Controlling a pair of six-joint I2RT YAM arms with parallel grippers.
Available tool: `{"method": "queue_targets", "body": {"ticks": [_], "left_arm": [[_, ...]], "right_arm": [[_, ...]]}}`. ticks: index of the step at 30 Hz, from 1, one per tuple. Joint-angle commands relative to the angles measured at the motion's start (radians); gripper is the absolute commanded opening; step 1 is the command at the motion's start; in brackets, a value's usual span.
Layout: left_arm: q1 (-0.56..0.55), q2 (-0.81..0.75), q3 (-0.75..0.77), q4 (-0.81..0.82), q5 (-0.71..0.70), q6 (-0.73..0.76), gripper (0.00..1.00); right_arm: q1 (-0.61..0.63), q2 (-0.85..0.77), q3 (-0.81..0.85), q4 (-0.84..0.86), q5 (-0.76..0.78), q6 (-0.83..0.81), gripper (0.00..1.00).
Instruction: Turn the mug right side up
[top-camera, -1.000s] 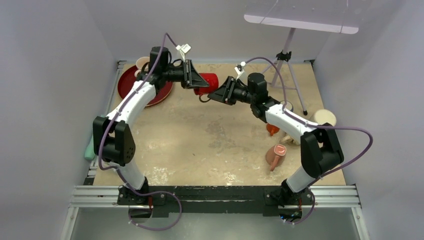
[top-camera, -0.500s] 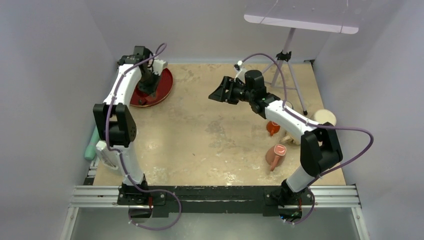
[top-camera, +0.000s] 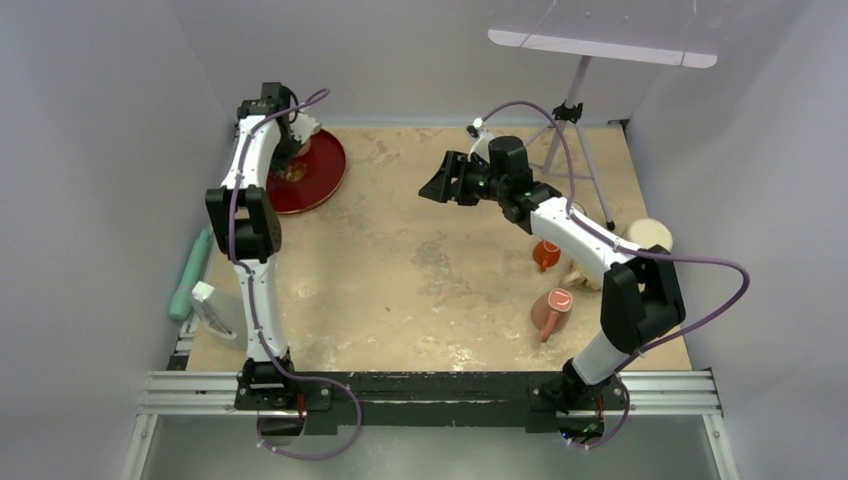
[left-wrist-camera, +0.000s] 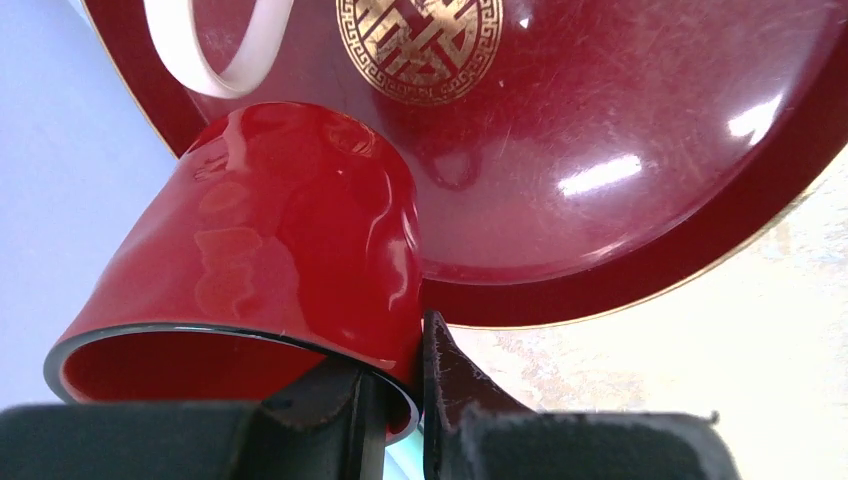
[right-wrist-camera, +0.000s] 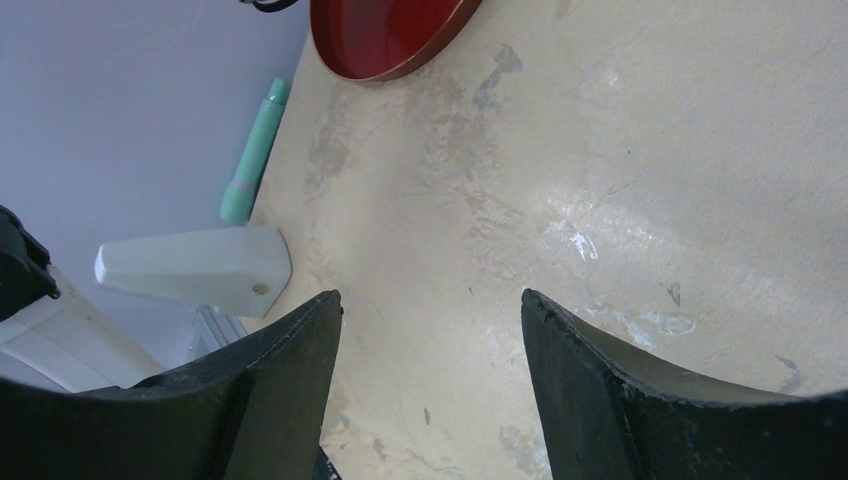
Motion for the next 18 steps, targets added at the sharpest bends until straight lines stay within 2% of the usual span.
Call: {"method": "queue_targets", "body": {"ticks": [1,11,18], "left_arm": [[0.030,0.009,0.007,0.008,-0.065,0.064,0.00],[0.069,0.029,-0.029,0.166,-0.003,0.078,0.01],[0.082,0.046,-0.045,0.236,0.027,0.084,0.32]], "right_arm": [[0.003,0.006,0.044,-0.006,0.027,-0.016,0.70],[0.004,0.059,0.121,-0.056,0.027,-0.029,0.69],[0.003,0.073,0.158,-0.076,0.029,-0.037,0.69]]}}
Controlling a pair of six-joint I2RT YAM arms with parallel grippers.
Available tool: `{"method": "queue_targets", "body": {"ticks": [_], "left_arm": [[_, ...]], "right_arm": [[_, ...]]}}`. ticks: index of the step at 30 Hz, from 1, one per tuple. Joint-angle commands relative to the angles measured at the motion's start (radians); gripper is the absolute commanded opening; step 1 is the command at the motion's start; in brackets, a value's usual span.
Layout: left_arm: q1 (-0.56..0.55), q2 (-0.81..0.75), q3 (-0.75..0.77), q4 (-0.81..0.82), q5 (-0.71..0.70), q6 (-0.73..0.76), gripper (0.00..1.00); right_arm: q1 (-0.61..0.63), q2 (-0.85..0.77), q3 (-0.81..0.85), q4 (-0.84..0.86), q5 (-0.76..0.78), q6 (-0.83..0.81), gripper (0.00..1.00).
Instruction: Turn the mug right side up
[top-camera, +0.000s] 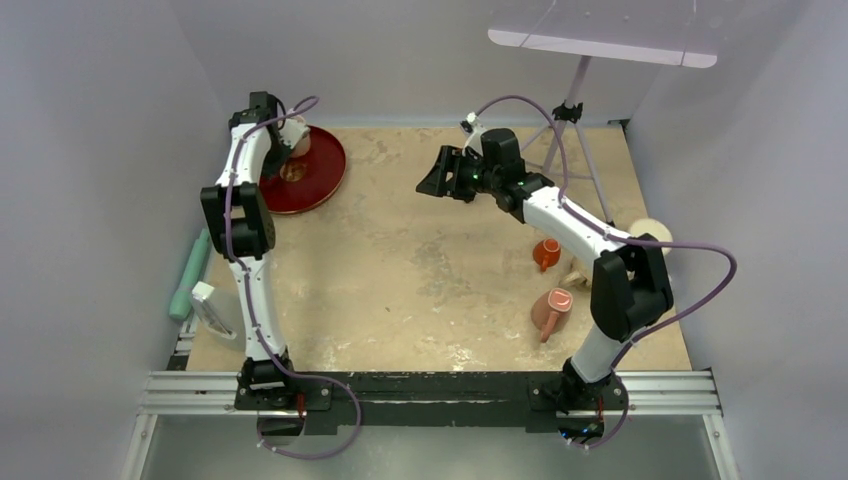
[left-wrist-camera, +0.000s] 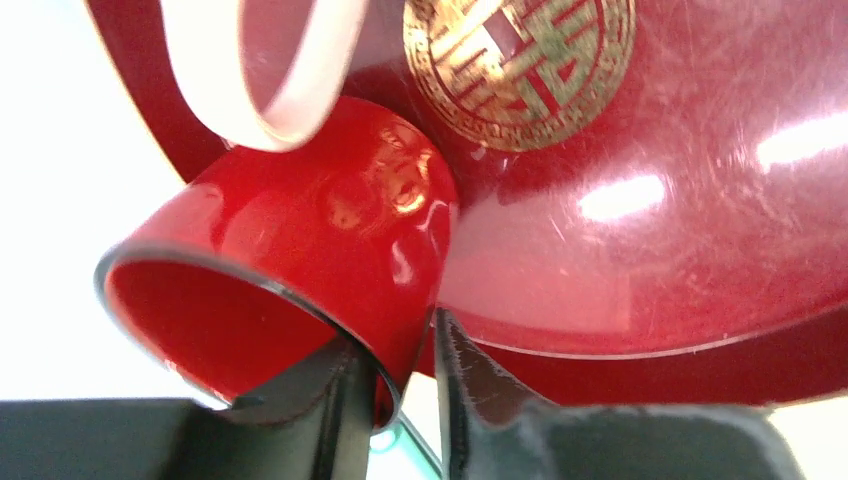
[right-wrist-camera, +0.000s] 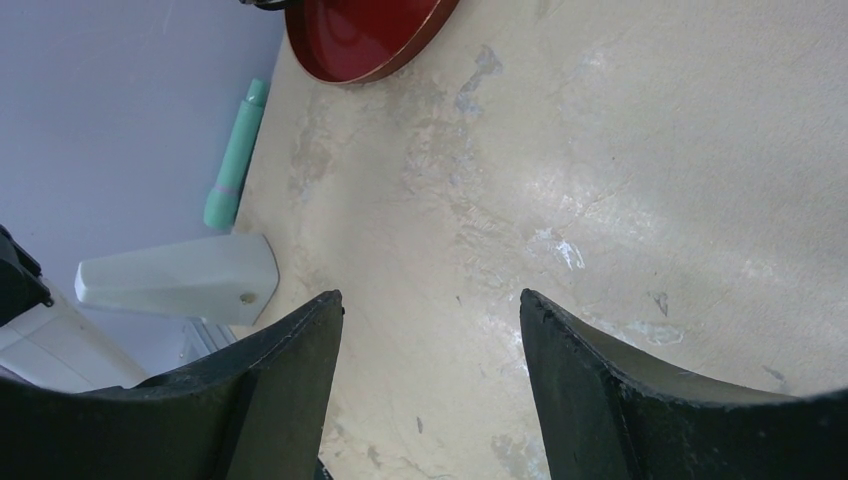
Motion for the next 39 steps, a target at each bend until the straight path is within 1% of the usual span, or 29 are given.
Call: {"method": "queue_targets", "body": {"ticks": [1,4,7,10,11,12,13,15,17,18,19,20,23,24,27,30,35,39], "left_arm": [[0.009,-0.021,-0.003,0.112,0.014,0.036,0.36],[0.009,-0.027,0.001,0.152,-0.012,0.045,0.46],[0.009,-0.052,0.004,0.184,-0.045,0.056,0.52],[0.003,-0.109,-0.015,0.195,-0.057,0.047,0.55],[-0.004,-0.137,-0.047,0.211,-0.067,0.049,0.55],[-0.017,-0.183,-0.109,0.246,-0.083,0.064,0.55],[-0.034,-0.247,-0.193,0.316,-0.094,0.095,0.55],[-0.076,-0.389,-0.426,0.504,-0.099,0.189,0.57],[-0.112,-0.500,-0.606,0.663,-0.094,0.281,0.58],[-0.137,-0.532,-0.656,0.671,-0.088,0.309,0.57],[-0.148,-0.548,-0.684,0.652,-0.078,0.322,0.51],[-0.150,-0.545,-0.698,0.627,-0.069,0.322,0.43],[-0.139,-0.477,-0.702,0.586,-0.111,0.336,0.06],[-0.133,-0.447,-0.702,0.591,-0.135,0.343,0.00],[-0.124,-0.365,-0.670,0.588,-0.175,0.352,0.00],[-0.084,-0.289,-0.615,0.575,-0.206,0.356,0.00],[-0.055,-0.210,-0.566,0.640,-0.230,0.402,0.00],[-0.036,-0.132,-0.487,0.663,-0.242,0.420,0.00]], "right_arm": [[0.003,-0.007,0.064,-0.013,0.013,-0.027,0.69],[0.003,0.007,0.085,-0.032,0.013,-0.032,0.69],[0.003,0.016,0.102,-0.045,0.012,-0.035,0.69],[0.003,0.023,0.112,-0.049,0.014,-0.042,0.69],[0.003,0.026,0.114,-0.053,0.013,-0.046,0.69],[0.004,0.029,0.117,-0.057,0.012,-0.051,0.69],[0.004,0.034,0.122,-0.064,0.009,-0.063,0.69],[0.002,0.045,0.138,-0.088,0.004,-0.089,0.69],[0.002,0.055,0.160,-0.119,0.005,-0.117,0.69],[0.002,0.057,0.171,-0.133,0.006,-0.128,0.69],[0.002,0.058,0.180,-0.144,0.008,-0.138,0.69],[0.001,0.058,0.187,-0.153,0.013,-0.145,0.69],[0.002,0.058,0.197,-0.165,0.023,-0.152,0.69],[0.002,0.060,0.200,-0.168,0.026,-0.152,0.69],[0.002,0.073,0.213,-0.182,0.029,-0.152,0.69],[0.002,0.080,0.233,-0.201,0.039,-0.152,0.69],[0.001,0.077,0.248,-0.217,0.082,-0.151,0.69],[0.002,0.088,0.278,-0.243,0.095,-0.150,0.69]]}}
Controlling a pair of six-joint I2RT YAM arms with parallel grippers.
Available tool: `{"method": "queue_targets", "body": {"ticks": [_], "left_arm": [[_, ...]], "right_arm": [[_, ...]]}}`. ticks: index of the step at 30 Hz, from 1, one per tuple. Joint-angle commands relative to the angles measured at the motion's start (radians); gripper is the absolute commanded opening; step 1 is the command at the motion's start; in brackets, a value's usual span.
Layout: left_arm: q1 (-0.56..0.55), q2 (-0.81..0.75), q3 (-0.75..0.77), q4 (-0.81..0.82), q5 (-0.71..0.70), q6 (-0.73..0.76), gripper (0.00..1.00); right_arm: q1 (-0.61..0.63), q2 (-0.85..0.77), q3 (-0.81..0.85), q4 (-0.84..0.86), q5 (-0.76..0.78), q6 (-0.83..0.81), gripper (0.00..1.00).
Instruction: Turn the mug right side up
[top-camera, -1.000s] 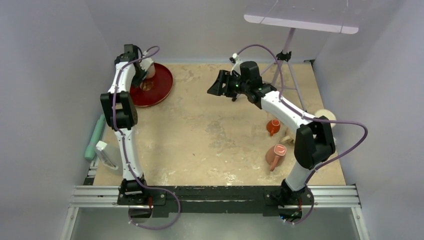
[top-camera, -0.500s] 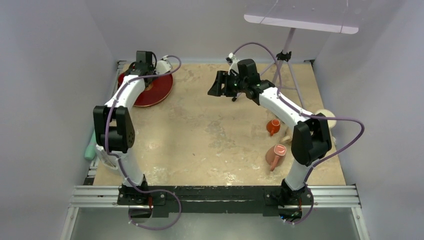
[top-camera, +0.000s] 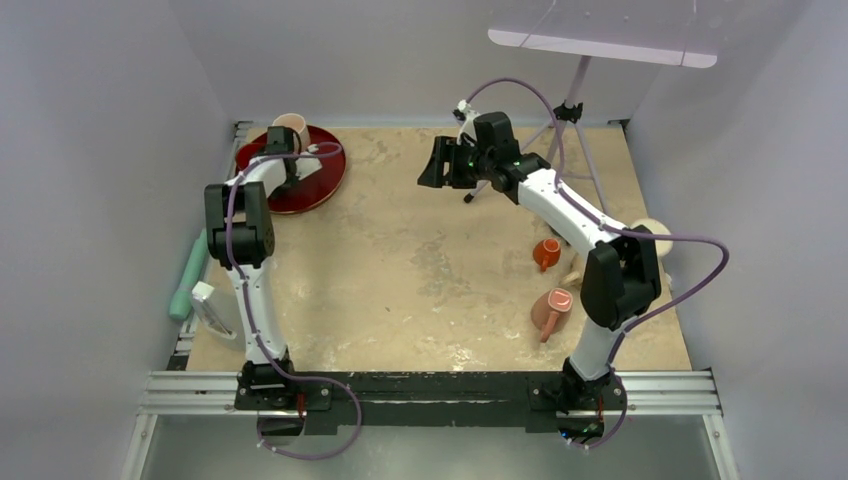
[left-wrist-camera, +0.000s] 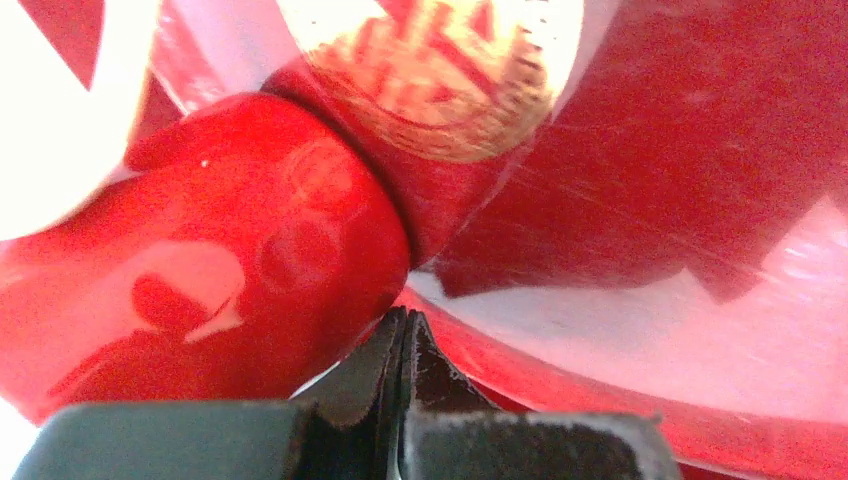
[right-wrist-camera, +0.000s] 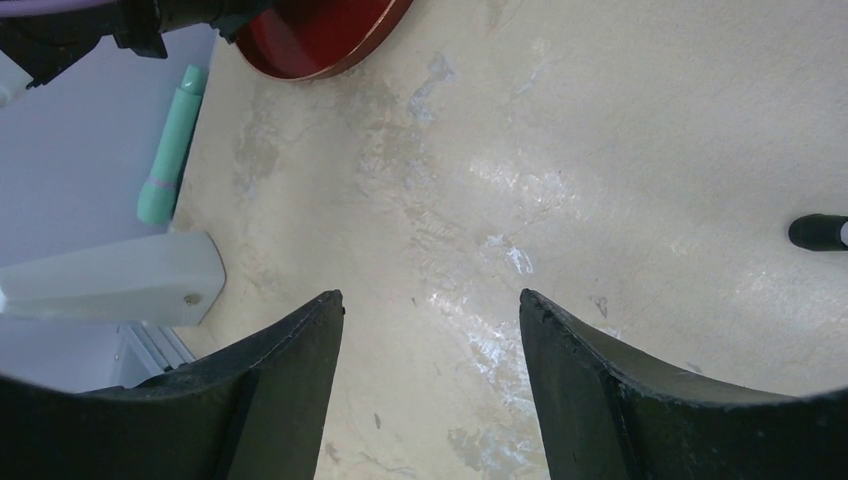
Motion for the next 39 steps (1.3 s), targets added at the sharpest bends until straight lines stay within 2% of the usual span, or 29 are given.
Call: {"method": "queue_targets", "body": {"ticks": [1,7,14,18,21,23,25,27,29,34,39], "left_arm": [[0.017,0.046,0.131,0.081,-0.029,0.042,0.00],[0.031,0.129,0.235,0.100,-0.023,0.060,0.00],[0.029,0.161,0.271,0.125,0.005,0.095,0.00],[0.028,0.136,0.273,0.077,0.019,0.060,0.00],[0.028,0.063,0.222,0.041,0.053,0.015,0.00],[0.028,0.002,0.167,0.012,0.090,-0.023,0.07],[0.027,-0.062,0.114,-0.040,0.139,-0.067,0.21],[0.028,-0.129,0.068,-0.114,0.203,-0.118,0.39],[0.028,-0.198,0.013,-0.179,0.272,-0.172,0.47],[0.026,-0.363,-0.103,-0.318,0.435,-0.288,0.50],[0.024,-0.493,-0.180,-0.406,0.571,-0.391,0.51]], "right_arm": [[0.002,0.006,0.075,-0.025,0.043,-0.019,0.69],[0.002,-0.001,0.076,-0.043,0.068,-0.014,0.69],[0.002,0.007,0.105,-0.069,0.079,-0.020,0.69],[0.002,0.009,0.129,-0.097,0.112,-0.029,0.69],[0.002,-0.005,0.139,-0.135,0.228,-0.016,0.69],[-0.001,-0.019,0.125,-0.173,0.380,0.004,0.69],[-0.005,-0.036,0.094,-0.216,0.514,0.033,0.69],[-0.016,-0.063,0.034,-0.242,0.637,0.068,0.69],[-0.033,-0.108,-0.055,-0.235,0.731,0.110,0.69],[-0.160,-0.223,-0.259,-0.198,0.755,0.207,0.72],[-0.279,-0.258,-0.357,-0.210,0.765,0.248,0.81]]}}
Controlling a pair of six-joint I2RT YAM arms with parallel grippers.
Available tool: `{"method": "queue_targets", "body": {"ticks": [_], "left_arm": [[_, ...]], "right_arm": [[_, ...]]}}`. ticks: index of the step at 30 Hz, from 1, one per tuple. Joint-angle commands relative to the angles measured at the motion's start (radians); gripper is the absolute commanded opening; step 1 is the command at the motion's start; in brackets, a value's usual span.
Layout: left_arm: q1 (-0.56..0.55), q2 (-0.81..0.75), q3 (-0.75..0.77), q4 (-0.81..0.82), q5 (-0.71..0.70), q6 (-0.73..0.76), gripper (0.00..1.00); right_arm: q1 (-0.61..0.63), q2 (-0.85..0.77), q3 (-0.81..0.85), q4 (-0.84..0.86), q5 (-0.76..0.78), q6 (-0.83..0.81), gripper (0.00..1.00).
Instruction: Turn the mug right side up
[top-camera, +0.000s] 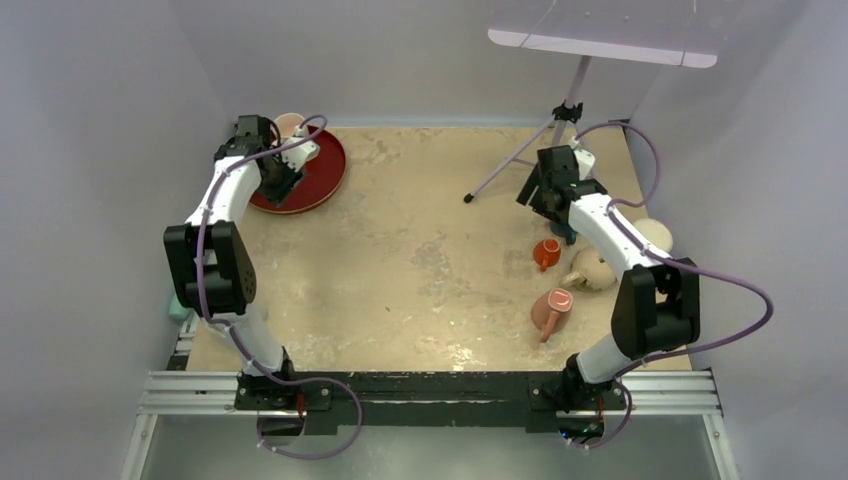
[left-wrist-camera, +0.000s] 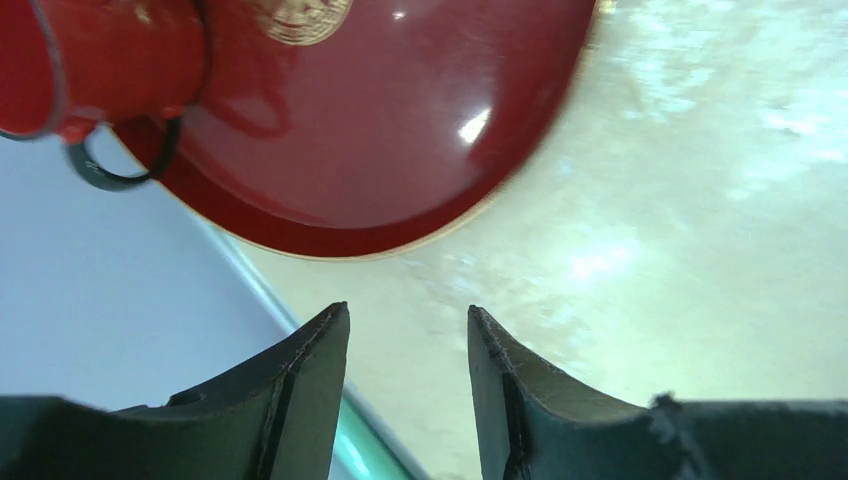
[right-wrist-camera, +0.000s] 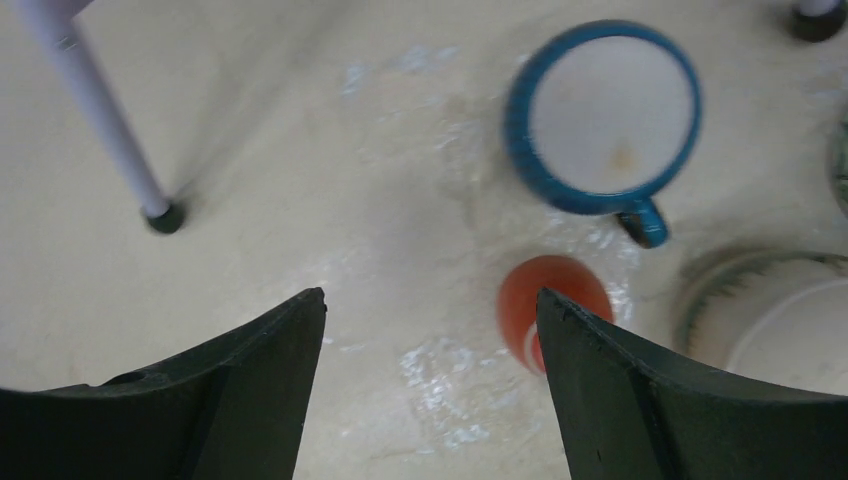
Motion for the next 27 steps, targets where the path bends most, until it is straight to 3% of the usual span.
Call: {"method": "queue_targets", "body": {"ticks": [1,15,27], "left_arm": [[0.000,-0.110,-0.071,-0.118,0.193,-0.132,0.52],[0.001,-0.202,-0.131,-0.129,0.228,-0.173,0.52],[0.001,-0.214,-0.130,-0.132,0.201,-0.164,0.52]], "right_arm": [[-0.077,-0.035,-0.041,0.004,0.092,0.059,0.82],[-0.323,0.108,-0.001,0.136,0.016,-0.097,0.87],[-0.329,0.134,-0.117,0.255,-0.333,-0.119,0.77]]}}
